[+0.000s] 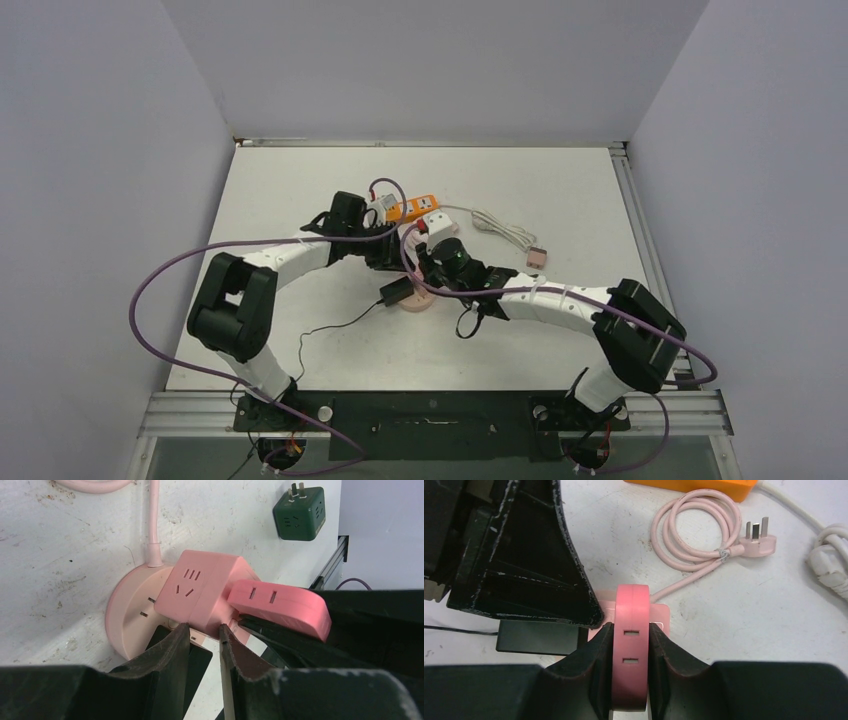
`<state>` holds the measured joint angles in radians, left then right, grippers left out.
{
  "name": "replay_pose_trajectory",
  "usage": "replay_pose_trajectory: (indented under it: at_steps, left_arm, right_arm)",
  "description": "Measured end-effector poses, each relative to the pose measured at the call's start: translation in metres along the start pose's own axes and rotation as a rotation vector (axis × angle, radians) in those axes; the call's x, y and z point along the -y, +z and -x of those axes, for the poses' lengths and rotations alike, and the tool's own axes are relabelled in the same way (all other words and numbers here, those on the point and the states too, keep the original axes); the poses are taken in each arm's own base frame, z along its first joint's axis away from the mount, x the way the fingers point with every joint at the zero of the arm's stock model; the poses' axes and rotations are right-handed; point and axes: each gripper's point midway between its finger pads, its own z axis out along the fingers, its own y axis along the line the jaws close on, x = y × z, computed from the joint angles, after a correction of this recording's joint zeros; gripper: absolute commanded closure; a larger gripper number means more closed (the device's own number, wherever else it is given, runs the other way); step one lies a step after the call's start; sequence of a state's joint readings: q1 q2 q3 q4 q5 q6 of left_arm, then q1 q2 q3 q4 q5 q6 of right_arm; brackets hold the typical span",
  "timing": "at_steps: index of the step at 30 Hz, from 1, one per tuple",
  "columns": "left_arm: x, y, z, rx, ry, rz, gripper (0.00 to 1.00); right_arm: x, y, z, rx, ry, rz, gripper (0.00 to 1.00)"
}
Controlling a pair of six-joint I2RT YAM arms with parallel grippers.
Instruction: Pull the plug off the socket
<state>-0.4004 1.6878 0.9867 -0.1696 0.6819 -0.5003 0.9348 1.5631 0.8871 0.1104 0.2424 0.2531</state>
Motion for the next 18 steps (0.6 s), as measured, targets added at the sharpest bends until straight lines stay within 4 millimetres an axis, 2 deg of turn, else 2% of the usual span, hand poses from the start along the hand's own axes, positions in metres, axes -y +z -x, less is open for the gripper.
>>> replay_pose_trajectory:
  at_steps: [4,9,18]
  left_arm:
    - [0.0016,0.0027,0.0023,0.003,0.017,0.008,0.77]
    - [0.0023,0.0037,0.0025,-0.001,0.021,0.014,0.77]
    - [0.0052,0.0051,-0.0031,-0.027,0.016,0.011,0.78]
  right_arm:
    - [0.0039,0.0003,-0.0004,-0.006,0.077,0.066,0.95]
    - [0.0013,-0.0005,-0.0005,-0.002,0.088,0.089,0.95]
    - [-0.0023,-0.0095,-0.0044,0.024,-0.029,-0.039,0.95]
